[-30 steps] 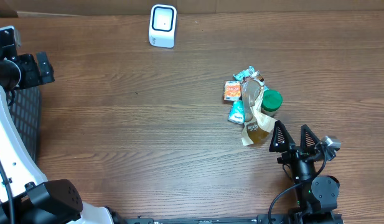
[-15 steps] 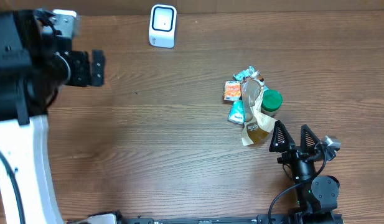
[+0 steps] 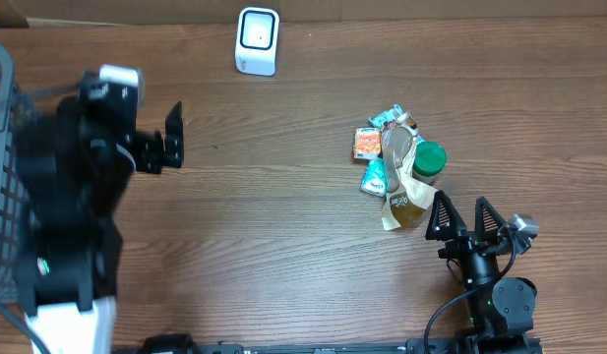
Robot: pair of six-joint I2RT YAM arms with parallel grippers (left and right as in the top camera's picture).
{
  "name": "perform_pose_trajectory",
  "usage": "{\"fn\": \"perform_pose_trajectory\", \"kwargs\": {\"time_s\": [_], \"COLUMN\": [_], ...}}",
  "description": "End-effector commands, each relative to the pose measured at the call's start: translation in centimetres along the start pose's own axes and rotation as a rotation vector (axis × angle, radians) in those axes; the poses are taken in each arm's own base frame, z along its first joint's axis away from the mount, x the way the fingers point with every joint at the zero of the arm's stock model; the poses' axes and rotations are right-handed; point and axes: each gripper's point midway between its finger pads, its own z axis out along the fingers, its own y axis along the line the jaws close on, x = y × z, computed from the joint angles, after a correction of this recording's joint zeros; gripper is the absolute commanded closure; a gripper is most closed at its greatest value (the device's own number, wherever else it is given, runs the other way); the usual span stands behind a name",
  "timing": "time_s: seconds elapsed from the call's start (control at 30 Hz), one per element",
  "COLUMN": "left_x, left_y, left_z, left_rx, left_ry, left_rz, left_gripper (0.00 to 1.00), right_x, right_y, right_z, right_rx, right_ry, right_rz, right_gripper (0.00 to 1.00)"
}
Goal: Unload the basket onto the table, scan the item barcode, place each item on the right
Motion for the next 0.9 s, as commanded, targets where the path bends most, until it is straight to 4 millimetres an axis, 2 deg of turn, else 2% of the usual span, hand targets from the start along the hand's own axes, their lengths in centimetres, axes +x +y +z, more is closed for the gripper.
{"fn": "perform_pose_trajectory", "kwargs": {"time_s": [0.0,0.07,0.2,0.3,0.4,0.47,0.6,0.77,0.87], "left_x": [1.9,3.5,6.6,8.4,11.6,13.3,15.5,18.3,21.7], "left_y": [-2.7,-3.8,-4.6,-5.0,-5.0,-4.7,-4.1,-3.2,-3.7], "left_z": [-1.6,-2.3,-3.4,-4.2,-4.8,-4.5,-3.8,-2.9,-1.8], "left_rx": [0.089,0.11,0.09,0.07,0.01,-0.022,-0.073,-0.119,-0.086], "left_ry": [-0.139,-0.234,-0.355,-0.438,-0.515,-0.507,-0.487,-0.37,-0.23], "left_rz": [0.039,0.063,0.094,0.115,0.151,0.142,0.125,0.093,0.074], "left_gripper": [0.0,0.0,0.0,0.0,0.0,0.0,0.0,0.0,0.0], "right_x": [0.1,0.1,0.1,0.1,0.1,0.1,0.1,0.1,0.1], "right_y": [-0.2,-0.2,-0.2,-0.2,-0.2,-0.2,-0.2,-0.2,-0.2], "right_z": [0.0,0.0,0.0,0.0,0.0,0.0,0.0,0.0,0.0], "right_rx": [0.003,0.003,0.003,0.003,0.004,0.004,0.003,0.003,0.003], "right_ry": [-0.006,-0.006,-0.006,-0.006,-0.006,-0.006,-0.006,-0.006,-0.006], "right_rz": [-0.011,-0.011,-0.011,-0.011,-0.011,-0.011,-0.011,-0.011,-0.011], "right_gripper": [0.0,0.0,0.0,0.0,0.0,0.0,0.0,0.0,0.0]}}
